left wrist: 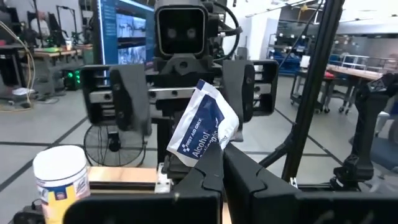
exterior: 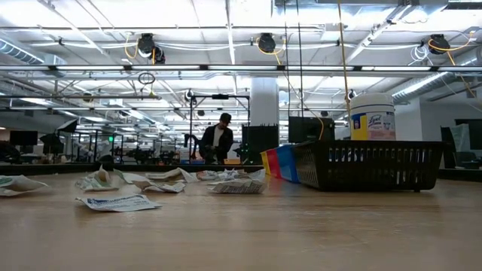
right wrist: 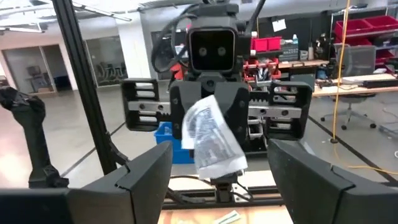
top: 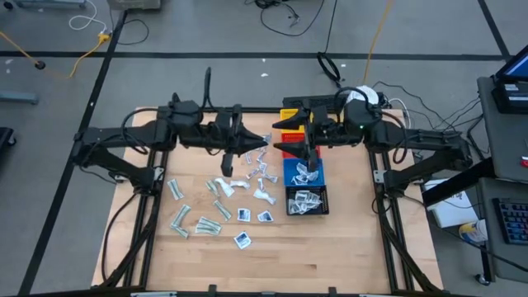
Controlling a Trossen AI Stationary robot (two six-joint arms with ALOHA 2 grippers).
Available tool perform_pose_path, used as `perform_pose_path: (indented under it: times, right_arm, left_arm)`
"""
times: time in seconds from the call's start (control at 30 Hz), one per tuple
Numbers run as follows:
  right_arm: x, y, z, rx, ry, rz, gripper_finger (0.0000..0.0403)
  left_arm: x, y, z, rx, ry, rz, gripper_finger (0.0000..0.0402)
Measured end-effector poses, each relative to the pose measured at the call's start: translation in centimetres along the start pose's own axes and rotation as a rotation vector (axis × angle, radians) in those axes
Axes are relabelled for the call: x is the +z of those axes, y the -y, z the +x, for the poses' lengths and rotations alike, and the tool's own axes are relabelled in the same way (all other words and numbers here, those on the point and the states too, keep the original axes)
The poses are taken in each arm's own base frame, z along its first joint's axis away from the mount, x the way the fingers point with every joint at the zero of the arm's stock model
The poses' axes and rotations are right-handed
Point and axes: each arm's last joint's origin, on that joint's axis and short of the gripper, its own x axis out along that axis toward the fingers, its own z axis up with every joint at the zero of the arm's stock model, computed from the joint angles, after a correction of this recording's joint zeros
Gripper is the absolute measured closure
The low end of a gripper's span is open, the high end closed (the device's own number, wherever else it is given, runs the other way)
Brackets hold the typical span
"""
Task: Pick & Place First Aid Supplies
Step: Put the blue alcohol pad into the blue bin
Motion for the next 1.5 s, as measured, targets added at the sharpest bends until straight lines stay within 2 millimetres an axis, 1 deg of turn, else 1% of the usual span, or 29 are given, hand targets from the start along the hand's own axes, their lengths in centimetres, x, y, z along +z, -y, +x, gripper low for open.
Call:
perform_pose_path:
  times: [0.13,0.2,0.3,0.53,0.57,0.6,0.7,0.77,0.87,0.97,1.07,1.17,1.23,1.33,1.43,1.5]
  right_arm:
    - [0.3,-0.2,-0.1,0.052,0.011,0.008,0.0147]
    - [0.2,-0.4,-0.1,0.064,0.009,0.023,0.0162]
    - [0.1,-0.7,0.0,0.074,-0.002,0.027,0.0214]
    - [-0.1,-0.7,0.0,0.07,-0.021,0.019,0.0371]
    - [-0.1,-0.7,0.0,0.07,-0.019,0.005,0.0386]
    - [-0.1,-0.7,0.0,0.07,-0.016,-0.005,0.0392]
    - [-0.1,-0.7,0.0,0.07,-0.024,0.002,0.0399]
    - [-0.3,-0.7,-0.2,0.065,-0.047,0.014,0.04]
    - [-0.7,-0.6,-1.1,0.045,-0.151,0.034,0.0401]
    - [-0.6,-0.4,-2.2,0.006,-0.304,0.047,0.0402]
    - [0.2,0.0,-3.1,-0.073,-0.448,0.024,0.0402]
    - [0.2,0.8,-3.5,-0.135,-0.627,0.014,0.0402]
    - [-0.2,1.5,-3.4,-0.167,-0.759,0.019,0.0402]
    - [-1.5,2.6,-3.3,-0.199,-0.952,0.037,0.0402]
    - [-2.9,3.4,-2.9,-0.246,-1.064,0.025,0.0402]
    - [-3.9,3.8,-2.6,-0.266,-1.09,0.0,0.0402]
  left_arm:
    - [-0.4,-0.1,0.8,0.0,-0.022,-0.006,0.0401]
    - [-0.7,-0.2,1.2,0.0,-0.021,-0.007,0.0401]
    - [-0.9,-0.3,1.5,0.002,-0.026,-0.023,0.0401]
    - [-1.1,-0.3,1.8,-0.006,-0.02,-0.035,0.0401]
    - [-1.1,-0.3,1.8,-0.005,-0.018,-0.034,0.0401]
    - [-1.0,-0.4,1.8,-0.004,-0.016,-0.035,0.0401]
    - [-1.0,-0.4,1.8,0.003,-0.015,-0.06,0.0401]
    - [-1.1,-0.4,1.8,0.006,-0.02,-0.112,0.0394]
    - [-1.2,-0.5,0.9,0.028,-0.085,-0.17,0.036]
    - [-1.1,-0.7,-0.3,0.054,-0.145,-0.203,0.0315]
    - [-1.5,-1.0,-0.7,0.071,-0.199,-0.23,0.0276]
    - [-1.4,-1.0,-0.8,0.05,-0.199,-0.229,0.0249]
    - [-1.3,-1.0,-0.9,0.039,-0.191,-0.231,0.0237]
    - [-1.4,-1.0,-0.8,0.038,-0.2,-0.233,0.0225]
    - [-1.4,-1.0,-0.8,0.038,-0.198,-0.233,0.022]
    - [-1.4,-1.0,-0.8,0.037,-0.198,-0.232,0.0221]
